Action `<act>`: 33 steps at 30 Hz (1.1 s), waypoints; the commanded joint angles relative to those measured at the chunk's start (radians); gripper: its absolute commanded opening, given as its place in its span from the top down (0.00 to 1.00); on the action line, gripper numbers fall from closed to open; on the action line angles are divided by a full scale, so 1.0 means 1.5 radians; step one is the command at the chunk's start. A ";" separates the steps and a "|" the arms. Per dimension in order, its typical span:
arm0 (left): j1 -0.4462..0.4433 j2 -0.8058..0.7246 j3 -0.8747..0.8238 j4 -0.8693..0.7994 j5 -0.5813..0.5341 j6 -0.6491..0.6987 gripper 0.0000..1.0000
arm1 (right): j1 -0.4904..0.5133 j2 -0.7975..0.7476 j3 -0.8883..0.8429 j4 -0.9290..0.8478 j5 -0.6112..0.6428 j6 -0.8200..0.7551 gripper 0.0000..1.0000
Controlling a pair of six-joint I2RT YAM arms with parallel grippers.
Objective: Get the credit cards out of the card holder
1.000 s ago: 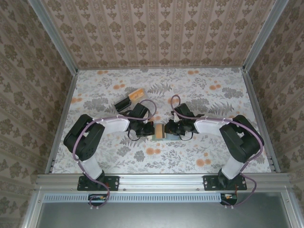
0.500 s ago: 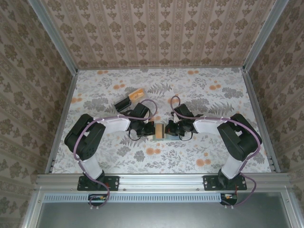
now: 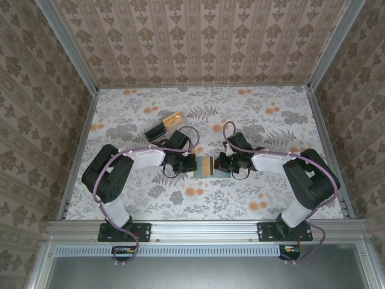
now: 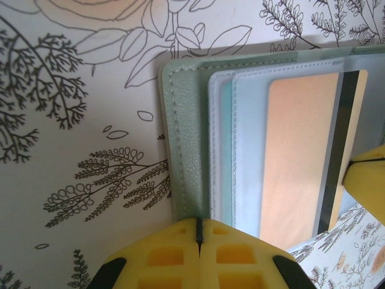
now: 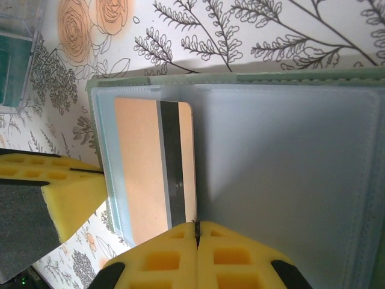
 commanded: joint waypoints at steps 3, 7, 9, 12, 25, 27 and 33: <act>-0.006 0.006 0.017 -0.044 -0.015 0.012 1.00 | -0.003 -0.010 -0.004 -0.014 0.004 -0.009 0.95; -0.007 -0.017 0.027 -0.052 -0.014 0.012 1.00 | -0.003 -0.002 0.002 -0.001 -0.004 -0.006 0.81; -0.009 -0.026 0.034 -0.051 -0.013 0.011 1.00 | -0.003 0.002 0.006 0.002 -0.007 -0.004 0.81; -0.013 -0.029 0.047 -0.047 -0.004 0.009 1.00 | -0.003 0.012 0.013 0.006 -0.011 -0.005 0.81; -0.023 0.032 0.056 -0.038 0.015 0.002 1.00 | -0.003 0.041 0.028 0.025 -0.032 0.002 0.78; -0.024 0.040 0.054 -0.042 0.016 0.000 1.00 | -0.003 0.043 0.029 0.030 -0.035 0.004 0.78; -0.023 0.050 0.055 -0.043 0.021 -0.003 1.00 | -0.002 0.055 0.032 0.044 -0.053 0.010 0.78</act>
